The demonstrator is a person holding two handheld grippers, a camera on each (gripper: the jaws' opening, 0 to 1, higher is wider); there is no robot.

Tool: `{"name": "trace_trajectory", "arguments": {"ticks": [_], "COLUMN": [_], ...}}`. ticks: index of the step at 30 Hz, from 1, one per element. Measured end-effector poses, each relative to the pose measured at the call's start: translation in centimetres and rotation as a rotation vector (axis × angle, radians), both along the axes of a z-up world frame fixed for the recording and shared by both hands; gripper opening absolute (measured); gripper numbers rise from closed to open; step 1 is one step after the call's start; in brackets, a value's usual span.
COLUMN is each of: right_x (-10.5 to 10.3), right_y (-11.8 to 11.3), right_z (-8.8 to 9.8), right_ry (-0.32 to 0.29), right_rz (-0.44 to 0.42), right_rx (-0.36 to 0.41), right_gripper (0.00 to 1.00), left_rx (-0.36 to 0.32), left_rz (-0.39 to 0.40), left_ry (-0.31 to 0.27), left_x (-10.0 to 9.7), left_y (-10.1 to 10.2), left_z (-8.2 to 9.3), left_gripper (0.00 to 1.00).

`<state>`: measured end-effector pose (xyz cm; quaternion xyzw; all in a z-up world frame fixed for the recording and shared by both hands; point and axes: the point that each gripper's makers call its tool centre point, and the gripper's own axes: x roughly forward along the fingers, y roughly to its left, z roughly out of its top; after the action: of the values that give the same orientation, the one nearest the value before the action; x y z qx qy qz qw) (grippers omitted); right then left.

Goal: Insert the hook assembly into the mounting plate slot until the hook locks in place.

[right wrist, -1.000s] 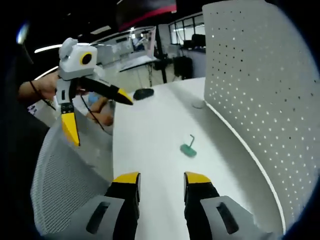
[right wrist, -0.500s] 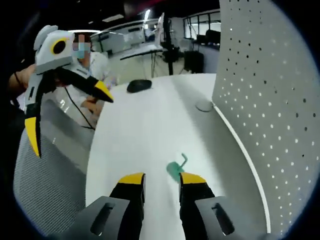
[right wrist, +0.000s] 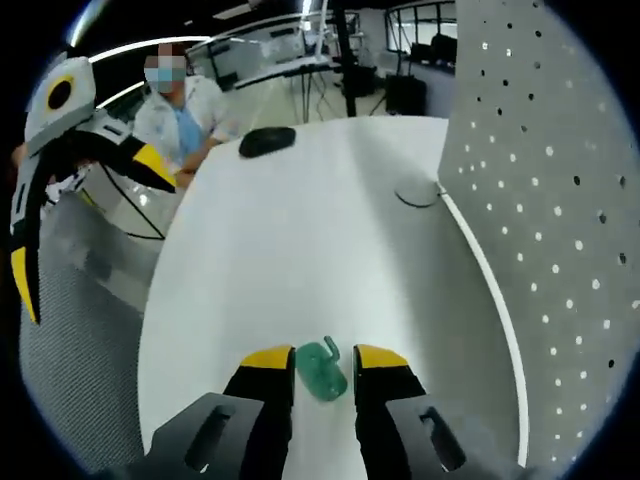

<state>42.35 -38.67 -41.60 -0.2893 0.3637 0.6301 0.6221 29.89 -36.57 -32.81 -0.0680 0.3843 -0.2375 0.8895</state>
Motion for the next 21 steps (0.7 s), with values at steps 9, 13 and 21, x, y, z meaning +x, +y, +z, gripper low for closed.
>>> {"name": "trace_trajectory", "arguments": {"ticks": [9, 13, 21], "right_x": [-0.3, -0.5, -0.7], "right_y": [0.1, -0.1, -0.6], "right_z": [-0.1, 0.2, 0.9], "right_ry": [0.01, -0.005, 0.007], "right_rz": [0.097, 0.13, 0.074], "right_rx": [-0.049, -0.057, -0.048], "right_gripper": [0.05, 0.01, 0.0], "left_rx": [0.006, 0.003, 0.005], "left_rz": [0.019, 0.021, 0.018], "left_ry": [-0.018, -0.012, -0.024], "left_x": [0.2, 0.0, 0.2], "left_y": [0.3, 0.3, 0.2], "left_z": [0.2, 0.1, 0.6], "left_gripper": [0.95, 0.95, 0.96]}}
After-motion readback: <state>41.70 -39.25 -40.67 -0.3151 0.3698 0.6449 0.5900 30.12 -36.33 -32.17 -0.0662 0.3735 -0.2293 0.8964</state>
